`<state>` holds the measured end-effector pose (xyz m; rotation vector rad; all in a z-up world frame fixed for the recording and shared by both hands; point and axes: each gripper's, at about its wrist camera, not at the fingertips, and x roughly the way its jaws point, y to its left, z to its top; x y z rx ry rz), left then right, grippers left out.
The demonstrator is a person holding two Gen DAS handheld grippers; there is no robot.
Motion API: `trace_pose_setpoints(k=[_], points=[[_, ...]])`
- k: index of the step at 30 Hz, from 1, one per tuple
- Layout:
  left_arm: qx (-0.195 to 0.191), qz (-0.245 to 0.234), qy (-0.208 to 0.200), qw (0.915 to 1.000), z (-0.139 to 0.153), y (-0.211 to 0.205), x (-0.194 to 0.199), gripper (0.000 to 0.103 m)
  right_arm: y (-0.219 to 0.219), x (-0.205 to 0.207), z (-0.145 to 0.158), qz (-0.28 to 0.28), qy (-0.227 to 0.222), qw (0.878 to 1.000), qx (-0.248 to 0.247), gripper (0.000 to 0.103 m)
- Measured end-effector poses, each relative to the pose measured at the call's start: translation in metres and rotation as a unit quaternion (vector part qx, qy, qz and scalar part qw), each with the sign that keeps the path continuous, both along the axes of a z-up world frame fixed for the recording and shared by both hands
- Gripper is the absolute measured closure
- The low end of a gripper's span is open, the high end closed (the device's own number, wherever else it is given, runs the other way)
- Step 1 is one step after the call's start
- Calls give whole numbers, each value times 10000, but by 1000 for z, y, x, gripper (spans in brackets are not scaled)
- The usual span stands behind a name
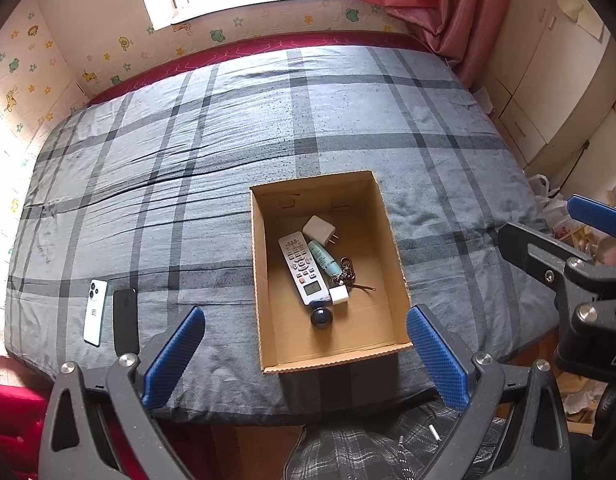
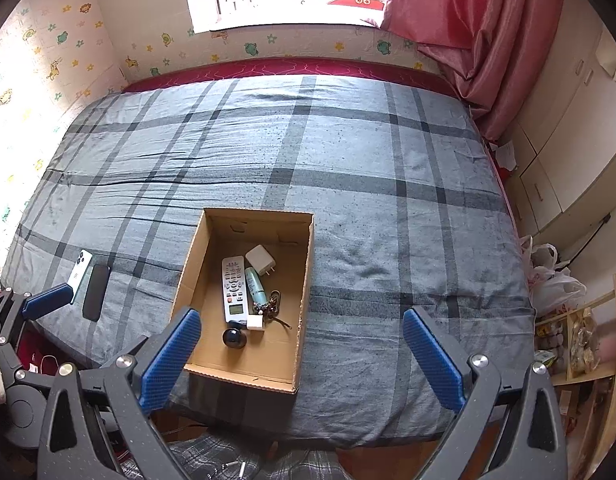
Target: Organize rigid objects
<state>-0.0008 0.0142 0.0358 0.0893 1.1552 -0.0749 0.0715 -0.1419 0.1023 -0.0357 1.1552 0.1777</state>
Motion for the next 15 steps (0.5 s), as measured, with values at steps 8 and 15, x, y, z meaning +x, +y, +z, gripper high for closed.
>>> trace_pose_setpoints(k=[8,15], points=[[0,19,-11,10000,1,1,-3,0,-1,-4,1,-28,-8,10000,28,0],[8,12,-10,10000,1,3,-6,0,1,-9,2,-29,-18,10000,30,0]])
